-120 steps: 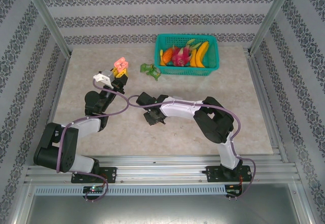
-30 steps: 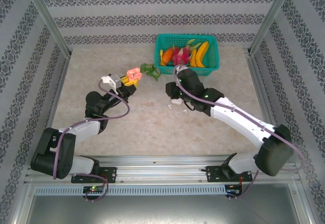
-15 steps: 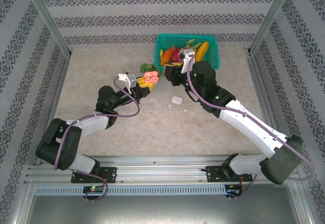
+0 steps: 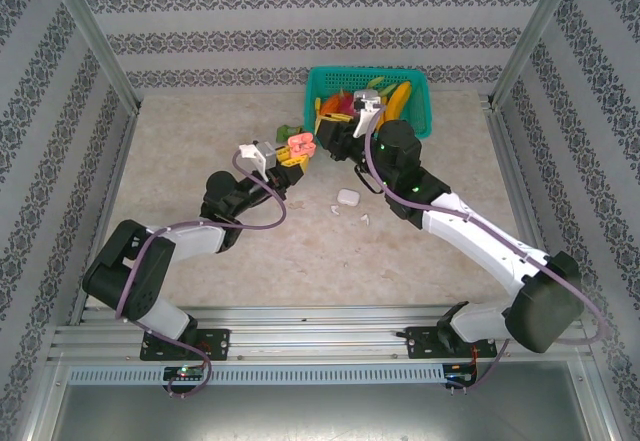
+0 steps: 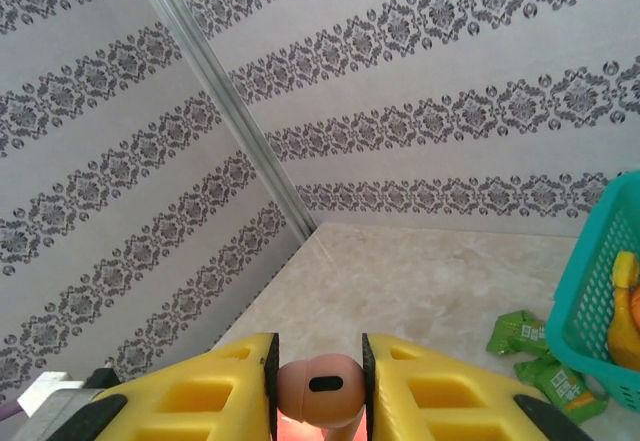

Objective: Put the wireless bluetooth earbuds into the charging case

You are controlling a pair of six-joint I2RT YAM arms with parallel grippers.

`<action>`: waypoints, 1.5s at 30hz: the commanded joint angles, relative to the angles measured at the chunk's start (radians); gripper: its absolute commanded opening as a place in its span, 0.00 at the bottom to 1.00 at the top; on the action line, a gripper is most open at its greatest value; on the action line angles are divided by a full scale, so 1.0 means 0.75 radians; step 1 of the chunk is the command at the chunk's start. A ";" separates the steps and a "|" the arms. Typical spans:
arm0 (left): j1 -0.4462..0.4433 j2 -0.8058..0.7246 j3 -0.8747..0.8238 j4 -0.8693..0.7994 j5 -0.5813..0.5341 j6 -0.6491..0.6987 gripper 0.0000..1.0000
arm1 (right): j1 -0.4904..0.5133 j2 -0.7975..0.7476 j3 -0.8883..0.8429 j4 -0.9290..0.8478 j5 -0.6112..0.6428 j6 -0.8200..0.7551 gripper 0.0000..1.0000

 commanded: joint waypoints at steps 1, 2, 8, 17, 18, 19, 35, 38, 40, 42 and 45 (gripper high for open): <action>-0.031 0.017 0.055 0.142 -0.072 -0.024 0.00 | -0.011 0.017 -0.015 0.127 -0.043 0.028 0.28; -0.033 0.020 0.058 0.153 -0.086 -0.026 0.00 | -0.012 0.022 -0.018 0.135 -0.046 0.028 0.28; -0.040 0.031 0.063 0.195 -0.116 -0.046 0.00 | -0.022 0.042 -0.027 0.166 -0.074 0.024 0.28; -0.041 0.013 0.075 0.193 -0.107 -0.044 0.00 | -0.034 0.100 0.006 0.197 -0.163 0.021 0.27; -0.041 0.012 0.077 0.188 -0.107 -0.044 0.00 | -0.032 0.106 0.010 0.197 -0.171 0.022 0.27; -0.041 0.012 0.078 0.189 -0.106 -0.041 0.00 | -0.033 0.111 0.015 0.197 -0.179 0.021 0.27; -0.041 0.009 0.077 0.191 -0.092 -0.032 0.00 | -0.032 0.167 0.053 0.184 -0.205 0.018 0.26; -0.041 0.009 0.078 0.191 -0.090 -0.035 0.00 | -0.034 0.176 0.061 0.180 -0.205 0.016 0.26; -0.040 0.007 0.077 0.193 -0.092 -0.035 0.00 | -0.035 0.182 0.063 0.178 -0.202 0.010 0.26; -0.041 0.005 0.076 0.193 -0.092 -0.036 0.00 | -0.036 0.184 0.063 0.171 -0.196 0.006 0.27; -0.041 0.000 0.077 0.195 -0.090 -0.039 0.00 | -0.037 0.188 0.061 0.162 -0.191 -0.006 0.27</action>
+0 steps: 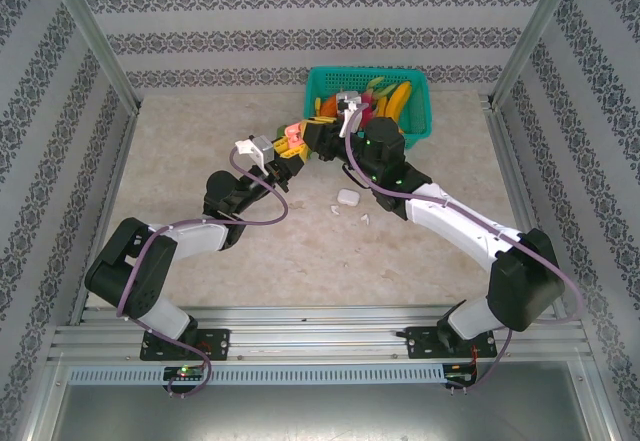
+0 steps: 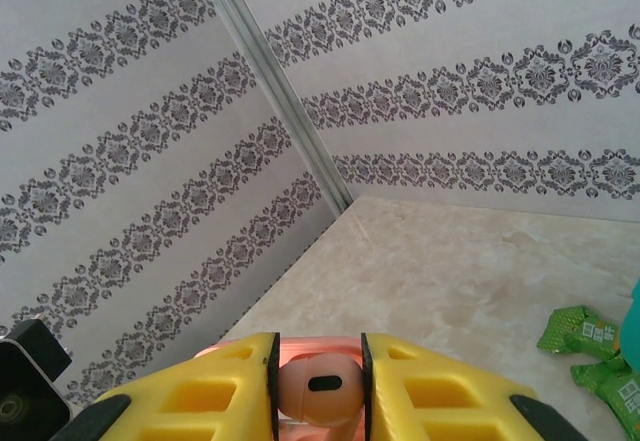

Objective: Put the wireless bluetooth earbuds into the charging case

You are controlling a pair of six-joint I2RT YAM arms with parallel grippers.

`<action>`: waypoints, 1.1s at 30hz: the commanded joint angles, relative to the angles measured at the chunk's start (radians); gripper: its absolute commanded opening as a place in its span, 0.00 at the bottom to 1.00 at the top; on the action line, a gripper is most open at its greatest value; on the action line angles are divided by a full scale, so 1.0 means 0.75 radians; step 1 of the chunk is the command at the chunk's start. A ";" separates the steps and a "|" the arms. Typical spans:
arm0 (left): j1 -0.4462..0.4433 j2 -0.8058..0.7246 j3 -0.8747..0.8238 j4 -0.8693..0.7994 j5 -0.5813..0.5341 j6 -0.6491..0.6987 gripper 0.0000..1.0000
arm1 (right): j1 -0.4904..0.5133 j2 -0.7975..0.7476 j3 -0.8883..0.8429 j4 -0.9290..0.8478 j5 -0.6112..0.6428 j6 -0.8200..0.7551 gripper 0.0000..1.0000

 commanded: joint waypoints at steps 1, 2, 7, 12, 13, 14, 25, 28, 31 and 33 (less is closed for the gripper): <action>-0.022 -0.016 0.036 0.098 0.014 -0.012 0.00 | -0.020 0.012 0.039 0.017 -0.004 -0.015 0.26; -0.022 -0.017 0.037 0.099 0.016 -0.013 0.00 | -0.020 0.009 0.037 0.015 -0.001 -0.020 0.26; -0.021 -0.021 0.033 0.097 0.016 -0.012 0.00 | -0.022 0.001 0.031 -0.003 0.024 -0.050 0.26; -0.021 -0.022 0.032 0.097 0.014 -0.013 0.00 | -0.020 0.000 0.031 -0.019 0.019 -0.086 0.26; -0.021 -0.023 0.033 0.095 0.013 -0.013 0.00 | -0.022 0.003 0.033 -0.022 0.017 -0.091 0.26; -0.021 -0.022 0.035 0.093 0.011 -0.008 0.00 | -0.019 0.004 0.031 -0.027 0.014 -0.100 0.26; -0.021 -0.013 0.047 0.089 0.006 0.002 0.00 | 0.025 -0.023 -0.016 -0.056 0.009 -0.197 0.26; -0.021 -0.009 0.051 0.089 0.005 0.002 0.00 | 0.048 -0.020 -0.015 -0.068 0.011 -0.223 0.26; -0.021 -0.007 0.050 0.089 0.003 0.005 0.00 | 0.065 -0.012 -0.017 -0.076 0.015 -0.242 0.26; -0.021 -0.008 0.050 0.088 0.000 0.007 0.00 | 0.069 -0.012 -0.026 -0.076 0.023 -0.243 0.25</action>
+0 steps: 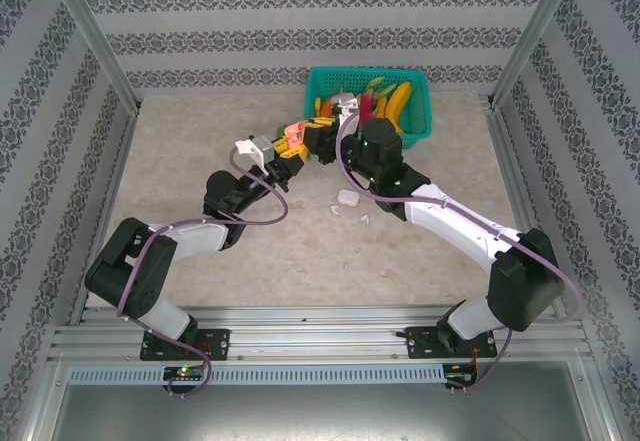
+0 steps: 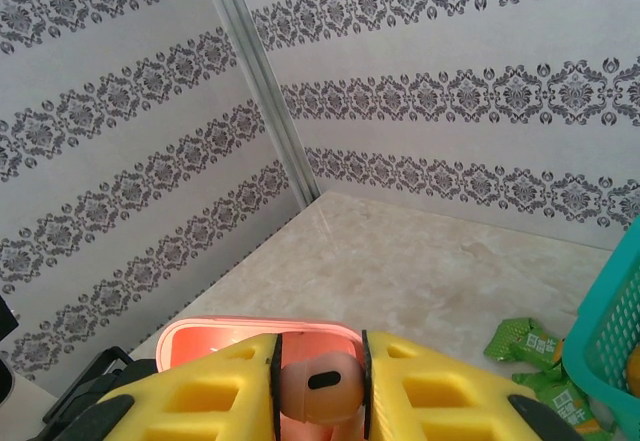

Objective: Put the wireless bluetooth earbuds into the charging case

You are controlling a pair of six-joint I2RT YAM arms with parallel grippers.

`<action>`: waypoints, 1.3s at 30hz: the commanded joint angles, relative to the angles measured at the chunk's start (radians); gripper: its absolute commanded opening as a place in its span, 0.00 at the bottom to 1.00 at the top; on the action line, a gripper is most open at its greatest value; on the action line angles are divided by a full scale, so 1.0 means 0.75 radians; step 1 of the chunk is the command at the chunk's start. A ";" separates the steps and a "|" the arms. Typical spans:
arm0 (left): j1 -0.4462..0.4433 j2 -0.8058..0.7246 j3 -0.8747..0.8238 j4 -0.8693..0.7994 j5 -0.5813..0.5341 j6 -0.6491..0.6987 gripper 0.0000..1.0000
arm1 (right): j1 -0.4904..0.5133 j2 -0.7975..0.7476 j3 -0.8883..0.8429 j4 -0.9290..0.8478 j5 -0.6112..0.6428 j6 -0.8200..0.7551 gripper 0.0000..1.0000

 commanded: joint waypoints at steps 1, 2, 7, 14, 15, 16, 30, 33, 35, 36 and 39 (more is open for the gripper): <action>-0.021 -0.007 0.049 0.086 -0.001 0.008 0.00 | 0.047 -0.014 -0.033 -0.031 -0.029 -0.037 0.25; -0.021 -0.008 0.049 0.085 0.000 0.008 0.00 | 0.046 -0.016 -0.040 -0.026 -0.027 -0.036 0.26; -0.021 -0.001 0.053 0.087 0.000 0.010 0.00 | 0.054 -0.021 -0.051 -0.026 -0.027 -0.036 0.28; -0.021 0.013 0.056 0.094 0.002 0.005 0.00 | 0.058 -0.038 -0.046 -0.036 0.001 -0.039 0.32; -0.021 0.015 0.056 0.094 0.003 0.005 0.00 | 0.059 -0.044 -0.045 -0.034 0.010 -0.038 0.33; -0.021 0.015 0.055 0.093 0.004 0.006 0.00 | 0.059 -0.048 -0.042 -0.034 0.022 -0.037 0.33; -0.021 0.026 0.055 0.100 0.010 0.003 0.00 | 0.054 -0.086 -0.035 -0.017 0.114 -0.026 0.43; -0.021 0.026 0.055 0.100 0.008 0.005 0.00 | 0.051 -0.093 -0.036 -0.016 0.129 -0.025 0.44; -0.021 0.028 0.057 0.100 0.010 0.004 0.00 | 0.048 -0.096 -0.038 -0.012 0.138 -0.021 0.45; -0.022 0.028 0.057 0.100 0.011 0.003 0.00 | 0.045 -0.098 -0.039 -0.008 0.139 -0.017 0.46; -0.021 0.031 0.058 0.098 0.013 0.001 0.00 | 0.038 -0.102 -0.034 -0.002 0.138 -0.003 0.48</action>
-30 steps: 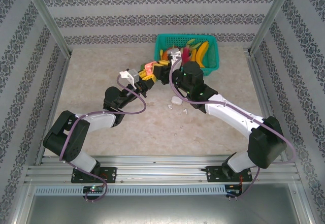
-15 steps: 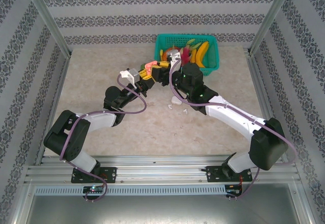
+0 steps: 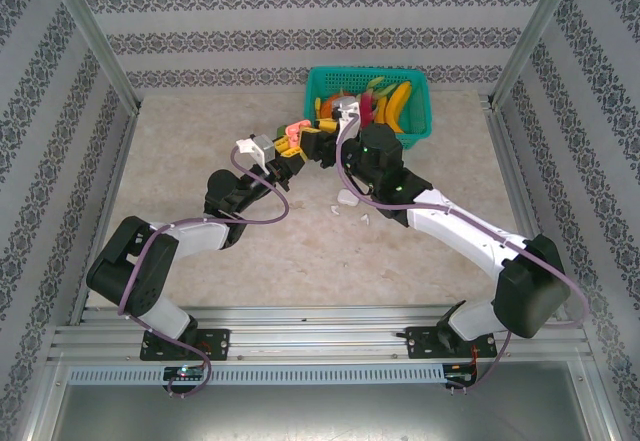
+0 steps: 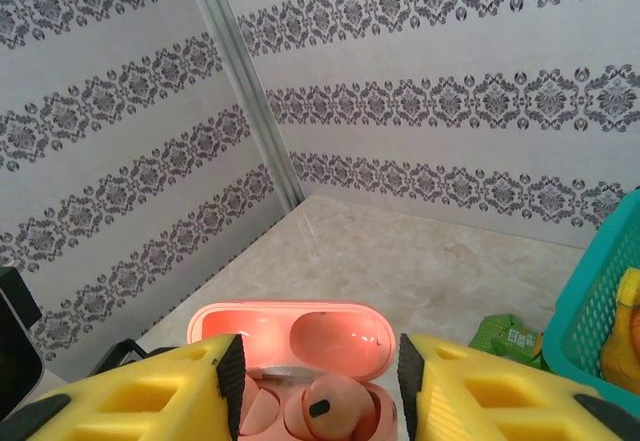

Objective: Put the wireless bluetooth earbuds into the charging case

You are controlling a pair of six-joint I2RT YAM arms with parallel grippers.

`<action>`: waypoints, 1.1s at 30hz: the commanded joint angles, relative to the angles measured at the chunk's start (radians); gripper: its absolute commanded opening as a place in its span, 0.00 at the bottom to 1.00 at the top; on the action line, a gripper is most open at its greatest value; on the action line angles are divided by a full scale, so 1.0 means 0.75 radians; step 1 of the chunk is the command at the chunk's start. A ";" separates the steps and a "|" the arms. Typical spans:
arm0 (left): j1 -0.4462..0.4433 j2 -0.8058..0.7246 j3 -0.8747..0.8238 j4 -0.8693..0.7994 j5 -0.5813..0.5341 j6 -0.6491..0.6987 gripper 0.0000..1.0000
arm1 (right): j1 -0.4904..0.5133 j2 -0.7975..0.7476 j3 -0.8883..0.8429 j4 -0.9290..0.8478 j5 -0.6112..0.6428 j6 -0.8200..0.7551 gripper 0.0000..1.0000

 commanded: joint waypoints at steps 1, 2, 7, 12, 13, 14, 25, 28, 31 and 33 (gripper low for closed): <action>-0.021 0.014 0.045 0.097 0.013 0.001 0.00 | -0.001 -0.042 -0.003 0.028 0.023 0.017 0.49; -0.021 0.016 0.043 0.099 0.013 0.002 0.00 | -0.005 -0.043 0.001 0.028 0.019 0.023 0.50; -0.021 0.020 0.040 0.104 0.017 0.003 0.00 | -0.012 -0.047 0.024 0.029 -0.020 0.062 0.54; -0.022 0.027 0.030 0.113 0.035 0.018 0.00 | -0.037 -0.075 0.035 0.035 -0.035 0.159 0.55; -0.021 0.029 0.027 0.113 0.045 0.025 0.00 | -0.049 -0.081 0.045 0.022 -0.043 0.188 0.56; -0.021 0.031 0.024 0.115 0.056 0.032 0.00 | -0.061 -0.087 0.063 0.002 -0.057 0.208 0.56; -0.005 0.048 0.021 0.046 0.265 0.075 0.00 | -0.242 0.118 0.518 -0.696 -0.348 0.304 0.54; -0.004 0.050 0.025 0.028 0.302 0.076 0.00 | -0.268 0.218 0.640 -0.858 -0.412 0.278 0.49; -0.003 0.056 0.031 0.019 0.322 0.071 0.00 | -0.284 0.320 0.751 -0.996 -0.434 0.234 0.41; -0.004 0.062 0.036 0.014 0.332 0.067 0.00 | -0.293 0.372 0.797 -1.038 -0.444 0.216 0.37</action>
